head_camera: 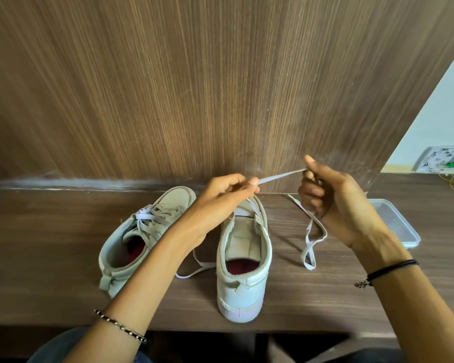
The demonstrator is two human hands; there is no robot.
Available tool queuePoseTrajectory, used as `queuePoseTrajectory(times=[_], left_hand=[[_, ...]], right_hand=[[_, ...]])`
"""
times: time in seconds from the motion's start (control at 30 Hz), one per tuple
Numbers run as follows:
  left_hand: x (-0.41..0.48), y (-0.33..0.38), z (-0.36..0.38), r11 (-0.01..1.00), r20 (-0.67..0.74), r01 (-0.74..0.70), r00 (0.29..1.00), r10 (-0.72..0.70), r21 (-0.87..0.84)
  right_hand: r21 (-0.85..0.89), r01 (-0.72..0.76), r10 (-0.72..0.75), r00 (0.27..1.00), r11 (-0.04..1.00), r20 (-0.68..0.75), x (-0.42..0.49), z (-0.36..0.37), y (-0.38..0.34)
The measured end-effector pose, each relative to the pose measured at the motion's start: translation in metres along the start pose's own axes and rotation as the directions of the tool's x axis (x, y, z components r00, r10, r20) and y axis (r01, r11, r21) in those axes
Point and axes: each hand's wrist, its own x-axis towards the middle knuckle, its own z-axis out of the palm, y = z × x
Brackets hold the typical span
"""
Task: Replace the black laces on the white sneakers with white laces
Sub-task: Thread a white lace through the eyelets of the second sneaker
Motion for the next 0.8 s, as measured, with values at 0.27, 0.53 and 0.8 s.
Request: queuePoseTrajectory(times=[0.27, 0.53, 0.8], left_hand=[[0.005, -0.018, -0.019, 0.961, -0.203, 0.093, 0.978, -0.039, 0.261], [-0.014, -0.018, -0.025, 0.803, -0.157, 0.312, 0.95, -0.27, 0.508], [-0.019, 0.031, -0.042, 0.956, -0.225, 0.268, 0.945, -0.237, 0.12]], right_hand=[[-0.294, 0.07, -0.08, 0.997, 0.953, -0.021, 0.001, 0.001, 0.009], [-0.328, 0.065, -0.073, 0.997, 0.942, -0.011, -0.003, 0.005, 0.01], [-0.374, 0.051, -0.033, 0.998, 0.926, 0.056, -0.016, 0.017, -0.011]])
